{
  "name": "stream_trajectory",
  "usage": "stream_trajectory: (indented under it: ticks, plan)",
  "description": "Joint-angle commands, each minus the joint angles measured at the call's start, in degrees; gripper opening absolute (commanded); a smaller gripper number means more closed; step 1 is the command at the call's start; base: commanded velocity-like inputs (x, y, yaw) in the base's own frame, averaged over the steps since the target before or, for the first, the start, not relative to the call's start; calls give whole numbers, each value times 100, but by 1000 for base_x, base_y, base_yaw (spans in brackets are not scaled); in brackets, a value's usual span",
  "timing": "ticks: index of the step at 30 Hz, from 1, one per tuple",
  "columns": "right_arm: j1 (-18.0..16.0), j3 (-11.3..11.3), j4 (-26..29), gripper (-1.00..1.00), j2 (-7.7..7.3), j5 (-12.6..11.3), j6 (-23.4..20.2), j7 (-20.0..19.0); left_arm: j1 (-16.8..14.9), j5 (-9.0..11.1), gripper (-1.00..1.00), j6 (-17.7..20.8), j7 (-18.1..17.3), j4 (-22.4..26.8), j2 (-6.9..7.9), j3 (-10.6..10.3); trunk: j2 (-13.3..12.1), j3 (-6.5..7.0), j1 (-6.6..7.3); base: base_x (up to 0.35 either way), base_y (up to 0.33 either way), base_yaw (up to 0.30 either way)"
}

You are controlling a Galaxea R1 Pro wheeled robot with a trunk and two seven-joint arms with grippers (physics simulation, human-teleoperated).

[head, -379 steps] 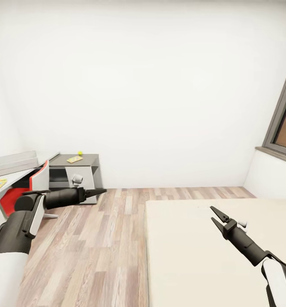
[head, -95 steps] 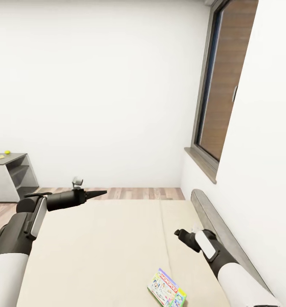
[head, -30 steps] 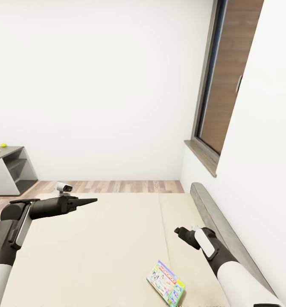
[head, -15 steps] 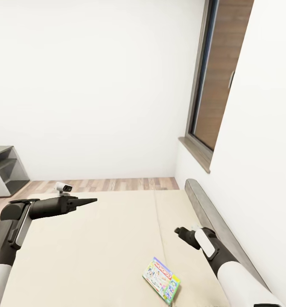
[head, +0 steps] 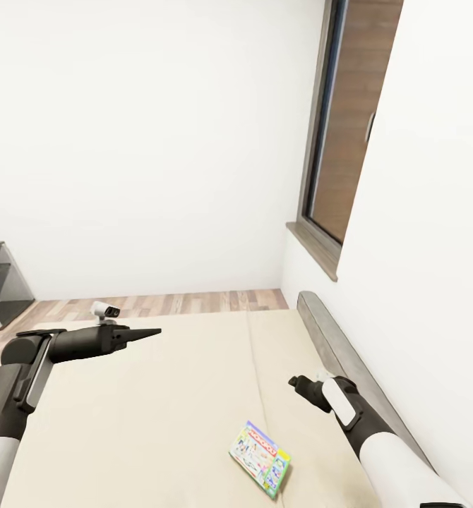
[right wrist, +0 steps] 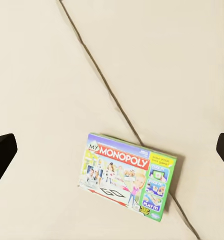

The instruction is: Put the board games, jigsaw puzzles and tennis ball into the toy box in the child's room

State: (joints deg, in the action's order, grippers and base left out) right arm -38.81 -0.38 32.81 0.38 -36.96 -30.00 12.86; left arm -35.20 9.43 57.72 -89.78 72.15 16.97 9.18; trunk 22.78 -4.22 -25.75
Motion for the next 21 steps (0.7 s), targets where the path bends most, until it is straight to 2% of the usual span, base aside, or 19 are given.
stream_trajectory:
  ticks: [1, 13, 21]
  plan:
    - [-4, -2, 12, 100, 5, -59, -13, 51, -5, -2, 100, 61, -22, 1, 2, -5, 13, -16, -4, 0, 0, -34]
    - [-3, 9, 14, 100, 24, -57, 9, 48, -5, -5, 100, 64, -22, 1, -5, -20, 13, -23, -4, 0, 0, -11]
    - [-8, -16, 23, 100, 22, -64, -23, 48, -5, -82, 100, 64, -22, 1, -22, -29, 13, -23, -4, 0, 0, 0]
